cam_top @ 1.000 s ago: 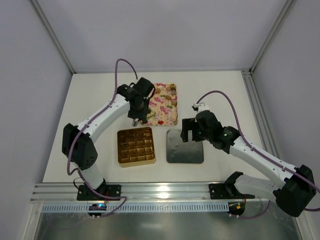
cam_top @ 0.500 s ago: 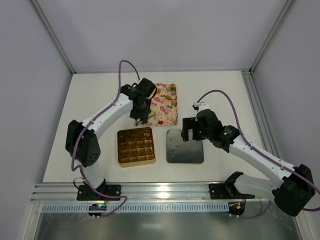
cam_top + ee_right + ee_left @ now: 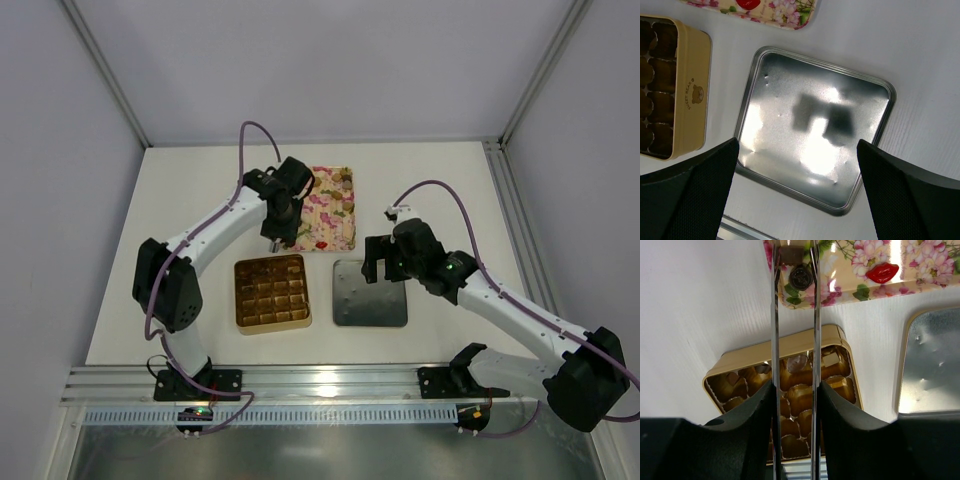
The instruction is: Pack the chocolate
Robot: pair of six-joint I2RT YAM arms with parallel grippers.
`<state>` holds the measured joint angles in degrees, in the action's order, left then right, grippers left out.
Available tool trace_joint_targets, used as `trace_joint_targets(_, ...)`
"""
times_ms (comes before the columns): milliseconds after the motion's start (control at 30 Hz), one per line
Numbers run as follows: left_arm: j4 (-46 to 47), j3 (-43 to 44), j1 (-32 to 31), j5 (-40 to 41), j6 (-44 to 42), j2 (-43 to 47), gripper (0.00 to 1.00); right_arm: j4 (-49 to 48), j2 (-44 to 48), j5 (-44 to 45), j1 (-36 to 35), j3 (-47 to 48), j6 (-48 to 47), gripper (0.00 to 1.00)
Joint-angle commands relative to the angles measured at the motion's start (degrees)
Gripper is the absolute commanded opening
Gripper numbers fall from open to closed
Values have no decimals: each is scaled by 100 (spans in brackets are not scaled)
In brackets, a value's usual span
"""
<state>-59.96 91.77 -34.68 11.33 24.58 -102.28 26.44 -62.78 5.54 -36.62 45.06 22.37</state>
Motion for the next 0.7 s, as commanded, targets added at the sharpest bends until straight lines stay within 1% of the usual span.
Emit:
trace_joint_targets(0,143,-18,40,-35,-93,15,40,-227,3,-44,23,-15,-75,100)
trace_joint_targets(333,169,-80,40,-8,-120,-29,39,-253,-32,-71,23,-41,-49,100)
trace_joint_targets(567,161,-27,40,-17,-129,-38,29,-244,-23,-71,15,-41,-40,100)
trace_joint_targets(667,117,51,40,-8,-129,-29,27,-235,-6,-53,23,-50,-40,100)
